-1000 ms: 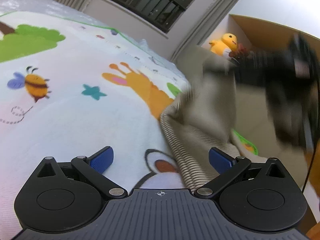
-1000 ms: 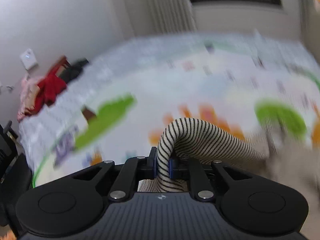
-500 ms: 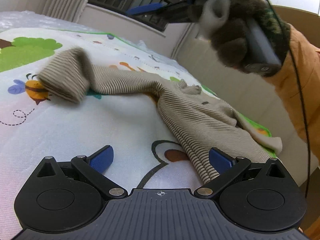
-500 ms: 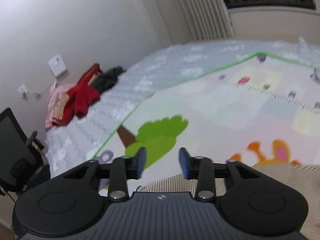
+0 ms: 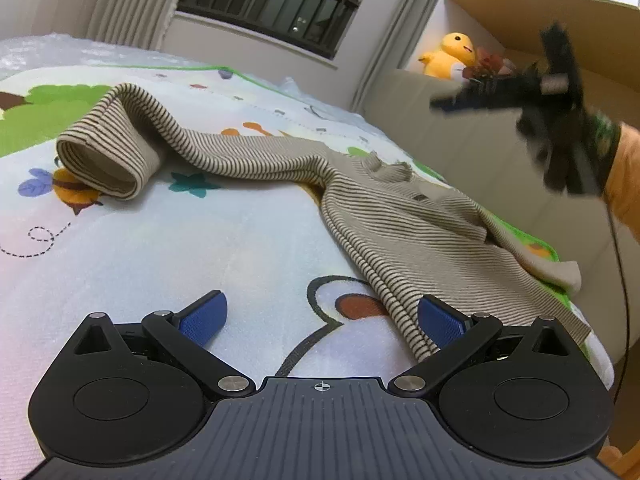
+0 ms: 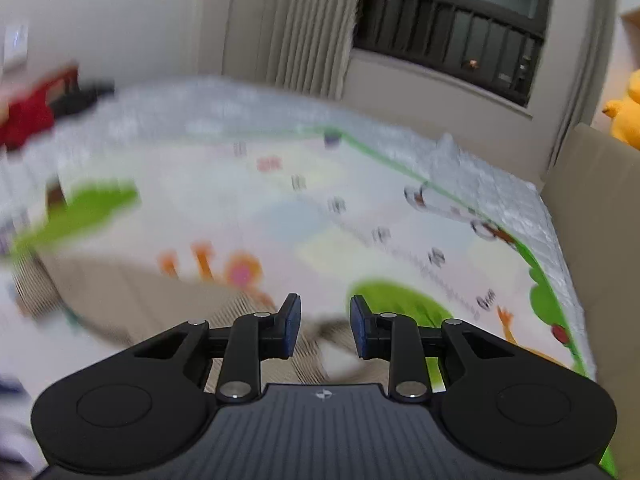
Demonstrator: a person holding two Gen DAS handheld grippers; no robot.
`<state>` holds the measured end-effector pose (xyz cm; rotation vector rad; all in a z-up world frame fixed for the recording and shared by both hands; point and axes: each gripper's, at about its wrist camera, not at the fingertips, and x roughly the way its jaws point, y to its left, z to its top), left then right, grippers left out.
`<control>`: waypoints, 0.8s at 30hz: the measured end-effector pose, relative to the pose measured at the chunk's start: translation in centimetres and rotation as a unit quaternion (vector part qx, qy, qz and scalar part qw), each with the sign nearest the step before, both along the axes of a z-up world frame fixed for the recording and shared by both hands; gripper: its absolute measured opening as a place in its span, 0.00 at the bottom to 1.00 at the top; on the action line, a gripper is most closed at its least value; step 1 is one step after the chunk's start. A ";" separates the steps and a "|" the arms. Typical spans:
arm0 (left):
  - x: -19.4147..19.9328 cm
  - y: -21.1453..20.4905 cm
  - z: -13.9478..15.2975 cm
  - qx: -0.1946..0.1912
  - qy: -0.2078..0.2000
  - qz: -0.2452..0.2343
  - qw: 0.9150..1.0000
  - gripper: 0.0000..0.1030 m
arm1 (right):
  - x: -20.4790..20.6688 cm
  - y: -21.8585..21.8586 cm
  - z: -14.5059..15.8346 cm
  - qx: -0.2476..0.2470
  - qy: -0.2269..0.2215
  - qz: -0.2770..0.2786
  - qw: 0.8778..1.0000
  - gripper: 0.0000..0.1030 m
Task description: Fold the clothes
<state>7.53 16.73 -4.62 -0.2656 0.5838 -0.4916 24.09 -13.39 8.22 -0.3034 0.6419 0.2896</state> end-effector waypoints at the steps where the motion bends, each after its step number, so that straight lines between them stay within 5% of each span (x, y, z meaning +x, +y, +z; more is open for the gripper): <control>1: 0.0 -0.1 0.0 0.002 -0.001 0.000 1.000 1.00 | 0.2 -0.2 -1.3 -0.017 0.009 0.004 1.000 0.26; 8: -0.1 -0.1 -0.1 0.004 -0.005 0.000 1.000 1.00 | 3.4 1.6 -7.7 -0.064 0.067 0.040 0.995 0.25; 10: -0.1 0.1 -0.2 0.000 -0.007 -0.001 1.000 1.00 | 4.5 1.9 -8.4 -0.085 0.067 0.041 0.993 0.00; 14: -0.1 0.1 -0.3 -0.005 -0.008 -0.002 1.000 1.00 | 6.7 2.8 -6.2 -0.110 -0.013 0.032 0.993 0.00; 20: 0.1 -0.2 -0.1 0.003 -0.003 -0.001 1.000 1.00 | 9.4 0.2 -2.3 -0.032 -0.040 -0.006 0.999 0.03; 23: 0.3 -0.7 0.1 0.021 0.003 0.000 1.000 1.00 | 8.0 -3.0 -2.2 0.012 -0.034 -0.038 0.999 0.34; 24: 0.4 -0.8 0.2 0.029 0.005 0.000 1.000 1.00 | 7.2 -4.4 -2.4 0.029 -0.029 -0.051 0.998 0.61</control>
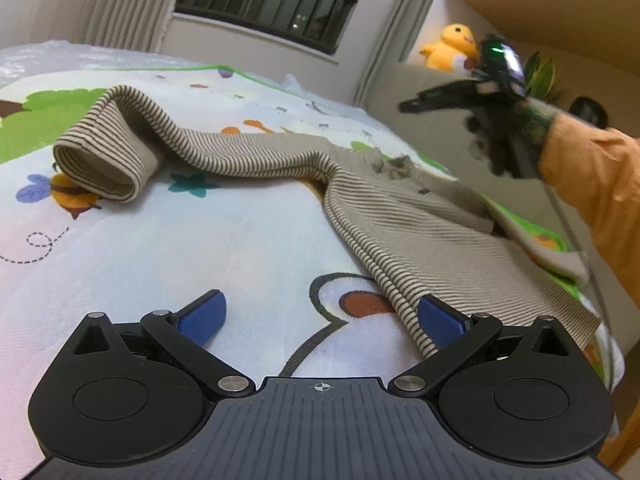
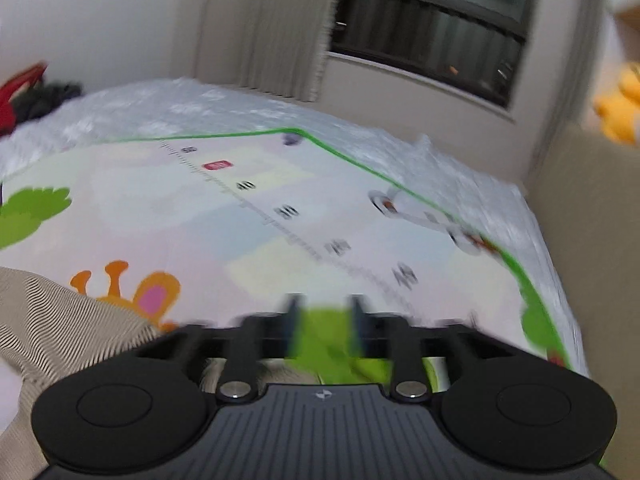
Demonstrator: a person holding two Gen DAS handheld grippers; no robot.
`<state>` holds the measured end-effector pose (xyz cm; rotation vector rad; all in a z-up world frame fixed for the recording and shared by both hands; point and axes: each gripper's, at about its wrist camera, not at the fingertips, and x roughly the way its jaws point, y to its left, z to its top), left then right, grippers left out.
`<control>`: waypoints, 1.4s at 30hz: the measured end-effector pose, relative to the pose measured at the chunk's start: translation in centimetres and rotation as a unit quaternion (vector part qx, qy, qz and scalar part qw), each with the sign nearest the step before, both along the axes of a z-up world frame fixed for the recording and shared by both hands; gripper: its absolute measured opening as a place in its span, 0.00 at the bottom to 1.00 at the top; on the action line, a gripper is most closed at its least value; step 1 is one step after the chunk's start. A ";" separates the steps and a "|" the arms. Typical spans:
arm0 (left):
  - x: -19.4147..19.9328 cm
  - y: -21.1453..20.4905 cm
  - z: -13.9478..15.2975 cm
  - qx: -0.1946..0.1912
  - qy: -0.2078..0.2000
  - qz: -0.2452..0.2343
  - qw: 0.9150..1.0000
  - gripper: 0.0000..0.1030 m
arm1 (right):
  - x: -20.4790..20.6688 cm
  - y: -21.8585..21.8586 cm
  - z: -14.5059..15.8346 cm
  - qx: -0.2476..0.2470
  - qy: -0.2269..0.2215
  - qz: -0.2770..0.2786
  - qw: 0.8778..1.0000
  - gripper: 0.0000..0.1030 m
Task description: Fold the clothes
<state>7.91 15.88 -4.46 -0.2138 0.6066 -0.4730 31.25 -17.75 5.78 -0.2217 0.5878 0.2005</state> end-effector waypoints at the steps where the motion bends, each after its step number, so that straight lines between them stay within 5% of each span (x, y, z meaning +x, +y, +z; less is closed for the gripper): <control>1: 0.1 -0.2 0.1 0.009 0.002 0.000 1.000 1.00 | -1.5 -1.5 -0.3 0.030 0.005 -0.009 1.000 0.79; 4: 0.4 -1.0 0.5 0.038 0.009 -0.001 0.999 1.00 | -6.9 -5.6 -2.1 0.128 0.019 0.001 0.992 0.99; 6: 0.7 -1.2 0.9 0.041 0.015 0.006 0.999 1.00 | -10.4 -7.7 -3.8 0.197 0.026 0.039 0.979 1.00; 9: 2.1 -1.0 2.7 -0.011 0.044 0.028 0.999 1.00 | -14.0 -10.1 -7.2 0.292 0.048 0.089 0.951 1.00; 12: 3.2 -2.2 6.7 -0.030 0.011 0.015 0.999 1.00 | -14.5 -11.6 -10.0 0.345 0.058 0.088 0.933 1.00; 14: 4.2 -5.2 9.8 0.022 -0.044 -0.008 0.999 1.00 | -14.3 -12.8 -11.1 0.392 0.064 0.084 0.914 1.00; 17: 6.1 -10.3 13.9 0.114 -0.123 -0.050 0.985 0.99 | -13.5 -15.0 -12.4 0.470 0.071 0.076 0.876 1.00; 20: 10.9 -16.1 14.6 0.170 -0.102 -0.100 0.975 0.69 | -13.5 -16.6 -13.0 0.524 0.059 0.078 0.846 1.00; 26: 21.9 -23.9 11.3 0.196 0.012 -0.083 0.977 0.63 | -13.5 -16.0 -12.8 0.513 0.049 0.083 0.853 1.00; 29: 24.5 -26.4 8.4 0.250 0.030 -0.059 0.966 0.60 | -13.4 -16.3 -13.1 0.526 0.048 0.083 0.845 1.00; 31: 25.7 -27.3 6.7 0.281 0.038 -0.051 0.958 0.46 | -13.5 -16.5 -13.3 0.530 0.048 0.084 0.842 1.00; 35: 27.7 -26.8 4.8 0.330 0.011 -0.029 0.943 0.41 | -13.3 -16.2 -13.1 0.519 0.051 0.085 0.849 1.00; 37: 29.6 -25.2 4.6 0.350 -0.006 0.004 0.937 0.56 | -13.3 -16.1 -13.1 0.515 0.056 0.086 0.851 1.00; 39: 30.4 -23.3 5.2 0.339 -0.012 0.031 0.940 0.56 | -13.4 -16.0 -13.0 0.510 0.060 0.086 0.854 1.00; 40: 30.2 -22.7 5.6 0.337 -0.022 0.044 0.940 0.44 | -13.4 -15.9 -12.9 0.506 0.063 0.086 0.856 1.00; 42: 29.8 -21.4 6.5 0.325 -0.042 0.058 0.943 0.49 | -13.1 -15.1 -12.5 0.478 0.081 0.082 0.871 1.00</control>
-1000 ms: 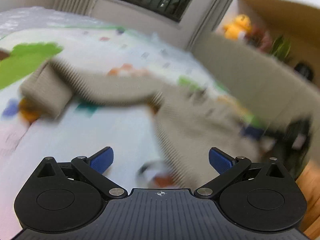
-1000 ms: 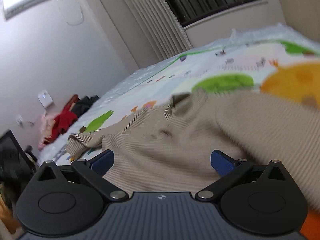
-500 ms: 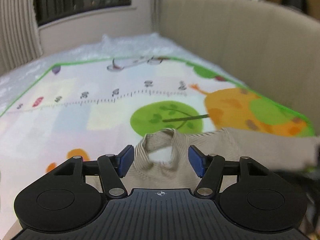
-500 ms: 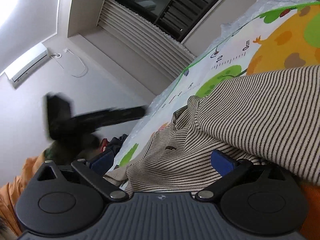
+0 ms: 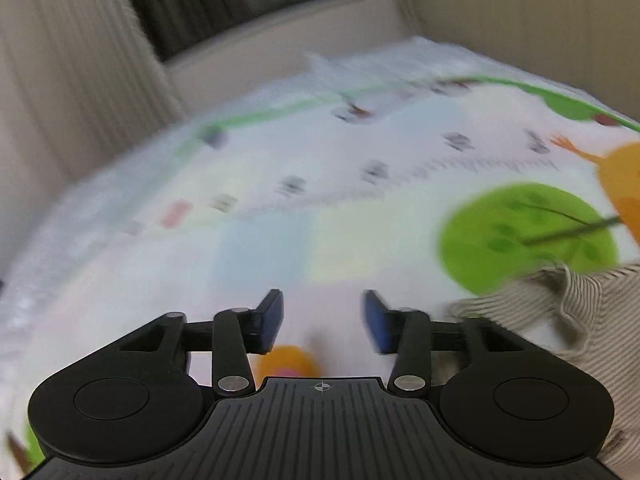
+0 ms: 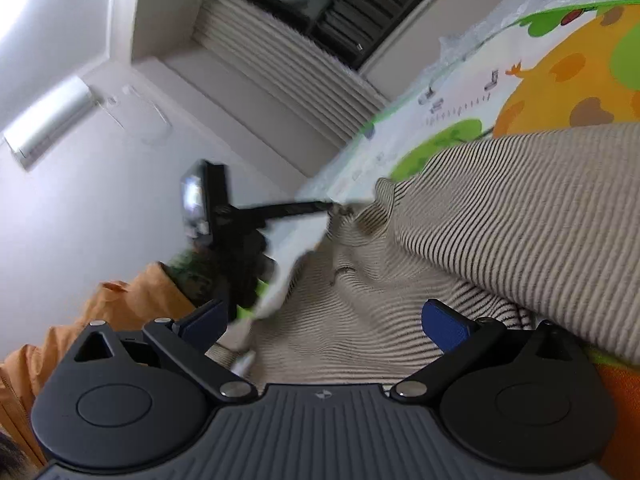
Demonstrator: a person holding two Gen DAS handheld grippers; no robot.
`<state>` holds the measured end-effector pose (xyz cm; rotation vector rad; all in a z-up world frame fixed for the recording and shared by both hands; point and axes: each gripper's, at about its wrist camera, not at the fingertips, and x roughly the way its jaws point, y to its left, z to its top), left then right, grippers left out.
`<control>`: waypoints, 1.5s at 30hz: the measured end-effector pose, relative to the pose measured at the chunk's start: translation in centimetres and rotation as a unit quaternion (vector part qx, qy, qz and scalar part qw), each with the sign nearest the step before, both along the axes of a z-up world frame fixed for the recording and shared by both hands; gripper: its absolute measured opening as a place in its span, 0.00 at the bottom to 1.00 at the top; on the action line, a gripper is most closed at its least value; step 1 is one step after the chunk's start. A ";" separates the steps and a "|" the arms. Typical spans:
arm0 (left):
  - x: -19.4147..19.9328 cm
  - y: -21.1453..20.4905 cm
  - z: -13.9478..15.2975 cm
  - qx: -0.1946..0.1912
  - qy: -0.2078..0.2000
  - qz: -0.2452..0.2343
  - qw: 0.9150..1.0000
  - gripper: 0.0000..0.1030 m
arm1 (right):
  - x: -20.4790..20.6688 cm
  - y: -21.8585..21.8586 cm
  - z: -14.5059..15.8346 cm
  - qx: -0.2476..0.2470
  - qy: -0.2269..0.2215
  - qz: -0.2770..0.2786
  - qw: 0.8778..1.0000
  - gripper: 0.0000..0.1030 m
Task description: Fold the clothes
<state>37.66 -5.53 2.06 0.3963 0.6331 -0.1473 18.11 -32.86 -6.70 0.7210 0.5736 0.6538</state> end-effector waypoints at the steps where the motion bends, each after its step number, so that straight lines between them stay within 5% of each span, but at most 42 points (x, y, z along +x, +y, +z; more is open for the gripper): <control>1: -0.5 0.8 0.5 -0.024 -0.004 -0.003 1.000 0.55 | 0.2 0.4 0.2 -0.018 0.007 0.003 1.000 1.00; 4: -2.6 3.4 1.8 -0.117 0.006 -0.012 0.993 0.73 | 0.7 3.1 1.4 -0.110 0.020 0.011 0.994 1.00; 7: -5.6 5.6 1.8 -0.195 0.048 -0.051 0.978 0.75 | 0.9 5.1 2.1 -0.179 0.021 0.018 0.983 1.00; 10: -8.9 6.9 1.5 -0.229 0.070 -0.094 0.966 0.75 | 1.3 6.8 4.1 -0.238 0.009 0.011 0.971 1.00; 14: -11.3 8.2 0.7 -0.266 0.082 -0.141 0.950 0.74 | 1.8 9.3 7.9 -0.316 -0.076 -0.025 0.945 0.97; 15: -11.6 8.2 0.3 -0.269 0.080 -0.149 0.948 0.74 | 2.1 9.9 8.6 -0.333 -0.093 -0.033 0.938 0.85; 16: -11.7 8.4 -0.2 -0.267 0.075 -0.150 0.949 0.75 | 3.2 10.5 8.2 -0.340 -0.080 -0.026 0.937 0.62; 18: -11.5 8.9 -1.3 -0.269 0.068 -0.142 0.950 0.77 | 5.4 11.5 7.4 -0.354 -0.053 -0.014 0.933 0.33; 22: -10.1 10.0 -3.7 -0.298 0.072 -0.113 0.945 0.83 | 10.0 13.1 5.0 -0.391 -0.005 -0.009 0.920 0.30; 28: -8.7 12.1 -5.6 -0.334 0.072 -0.085 0.936 0.86 | 15.0 13.3 3.7 -0.499 -0.020 -0.093 0.862 0.31; 31: -8.7 12.5 -6.0 -0.341 0.068 -0.090 0.933 0.92 | 13.4 12.0 5.2 -0.487 -0.026 -0.131 0.863 0.32; 35: -8.6 13.0 -6.2 -0.358 0.072 -0.099 0.926 0.94 | 7.1 10.9 7.6 -0.426 -0.034 -0.127 0.895 0.32; 38: -8.4 13.7 -6.4 -0.377 0.077 -0.100 0.917 0.94 | 2.7 11.1 7.8 -0.410 -0.017 -0.099 0.906 0.32; 43: -8.3 14.4 -6.7 -0.399 0.080 -0.109 0.907 0.96 | 3.1 10.6 5.7 -0.459 0.027 -0.124 0.879 0.31; 45: -8.1 14.9 -6.9 -0.417 0.085 -0.111 0.898 0.97 | 4.6 8.9 4.7 -0.467 0.043 -0.153 0.870 0.20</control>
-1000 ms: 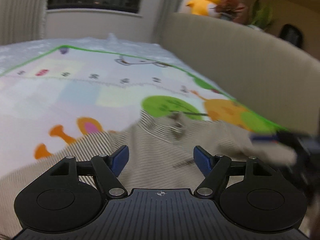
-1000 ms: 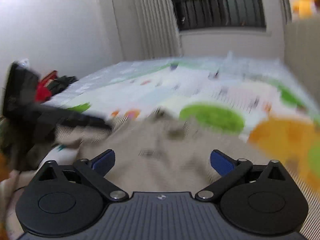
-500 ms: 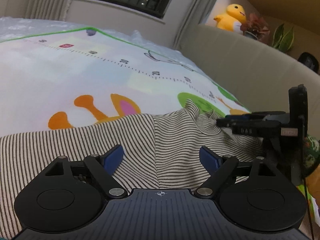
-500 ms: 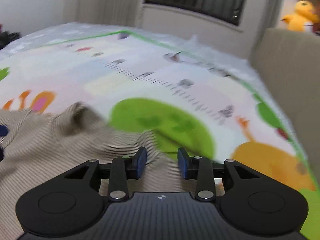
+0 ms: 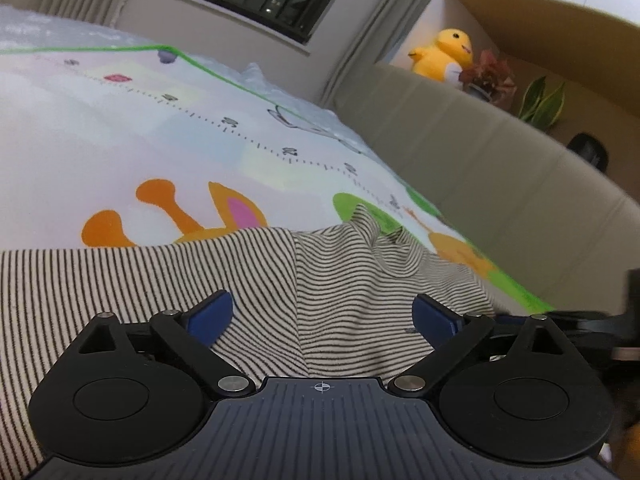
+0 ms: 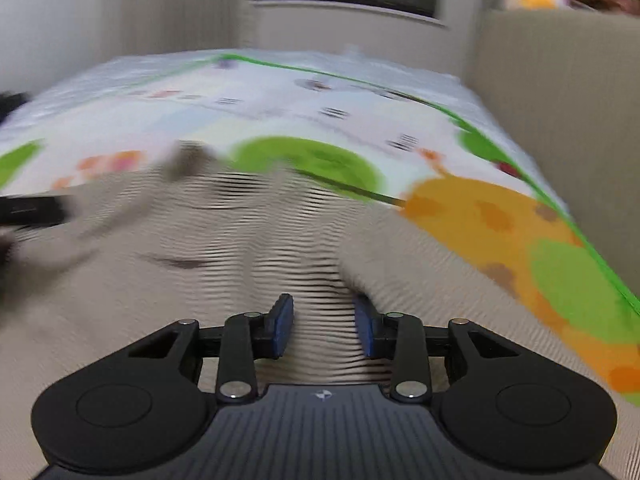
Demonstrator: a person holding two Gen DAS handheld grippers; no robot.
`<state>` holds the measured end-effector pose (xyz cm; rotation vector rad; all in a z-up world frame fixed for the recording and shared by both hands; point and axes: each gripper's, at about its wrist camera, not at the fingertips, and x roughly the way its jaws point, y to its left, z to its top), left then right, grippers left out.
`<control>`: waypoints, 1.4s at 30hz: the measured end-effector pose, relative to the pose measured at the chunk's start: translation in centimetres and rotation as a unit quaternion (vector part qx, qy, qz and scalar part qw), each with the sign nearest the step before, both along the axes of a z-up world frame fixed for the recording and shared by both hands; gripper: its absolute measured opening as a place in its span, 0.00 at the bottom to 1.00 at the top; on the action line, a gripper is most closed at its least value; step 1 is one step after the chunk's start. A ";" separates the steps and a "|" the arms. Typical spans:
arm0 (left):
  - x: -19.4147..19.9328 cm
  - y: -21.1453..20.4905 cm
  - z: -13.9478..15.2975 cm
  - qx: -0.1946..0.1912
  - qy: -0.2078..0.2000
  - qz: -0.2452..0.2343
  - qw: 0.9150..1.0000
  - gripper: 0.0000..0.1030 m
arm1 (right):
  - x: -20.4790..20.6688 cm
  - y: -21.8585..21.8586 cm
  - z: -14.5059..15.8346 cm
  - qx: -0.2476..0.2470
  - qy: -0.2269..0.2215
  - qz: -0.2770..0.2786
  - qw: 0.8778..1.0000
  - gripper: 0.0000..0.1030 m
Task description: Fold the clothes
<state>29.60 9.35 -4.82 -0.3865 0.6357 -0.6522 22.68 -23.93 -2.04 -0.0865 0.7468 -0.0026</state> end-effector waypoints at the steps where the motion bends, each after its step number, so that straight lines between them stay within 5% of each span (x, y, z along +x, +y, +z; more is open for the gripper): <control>1: 0.1 0.2 -0.1 -0.008 0.003 -0.001 1.000 0.97 | 0.7 -0.7 -0.5 -0.006 0.000 -0.014 1.000 0.12; 4: 0.2 0.4 -0.2 -0.020 0.005 -0.005 1.000 0.98 | 1.9 -0.7 -1.0 -0.053 -0.019 -0.004 0.998 0.09; 6: 0.3 0.5 -0.4 -0.027 0.006 -0.007 1.000 0.99 | 1.6 -1.2 -0.3 -0.019 -0.027 -0.015 0.999 0.11; 8: 0.4 0.7 -0.5 -0.034 0.009 -0.008 0.999 0.99 | -0.4 -2.4 1.1 0.041 -0.044 -0.030 0.998 0.23; 10: 0.3 0.7 -0.5 -0.033 0.009 -0.008 0.999 0.99 | -3.8 -3.6 2.4 0.073 -0.061 -0.050 0.994 0.57; 11: 0.3 0.6 -0.4 -0.031 0.008 -0.007 0.999 0.99 | -5.5 -4.4 2.8 0.080 -0.066 -0.065 0.992 0.64; 16: -2.1 0.2 1.8 0.021 0.013 0.024 0.999 1.00 | -12.6 -10.3 3.0 0.107 -0.070 -0.197 0.972 0.70; 20: -5.4 -0.4 5.6 -0.028 -0.007 0.001 1.000 1.00 | -15.0 -14.3 1.5 0.124 -0.066 -0.314 0.939 0.65; 25: -8.7 -3.5 6.5 -0.009 -0.041 -0.061 0.997 1.00 | -14.6 -15.4 -0.3 0.010 -0.072 -0.406 0.911 0.64; 27: -8.7 -4.5 5.8 0.003 -0.029 -0.079 0.996 1.00 | -14.8 -16.0 -0.8 0.023 -0.065 -0.402 0.913 0.58; 28: -8.5 -4.8 5.4 0.007 -0.022 -0.082 0.996 1.00 | -14.8 -16.2 -0.9 0.034 -0.058 -0.392 0.917 0.36; 29: -8.4 -5.0 5.2 0.009 -0.016 -0.082 0.996 1.00 | -14.8 -16.3 -0.9 0.040 -0.052 -0.383 0.921 0.33; 35: -7.1 -5.2 4.1 -0.002 0.023 -0.087 0.996 1.00 | -14.4 -14.4 4.1 -0.042 -0.085 -0.349 0.932 0.05; 42: -6.5 -5.3 2.7 0.013 0.047 -0.081 0.996 1.00 | -12.4 -11.2 11.1 -0.092 -0.151 -0.276 0.945 0.03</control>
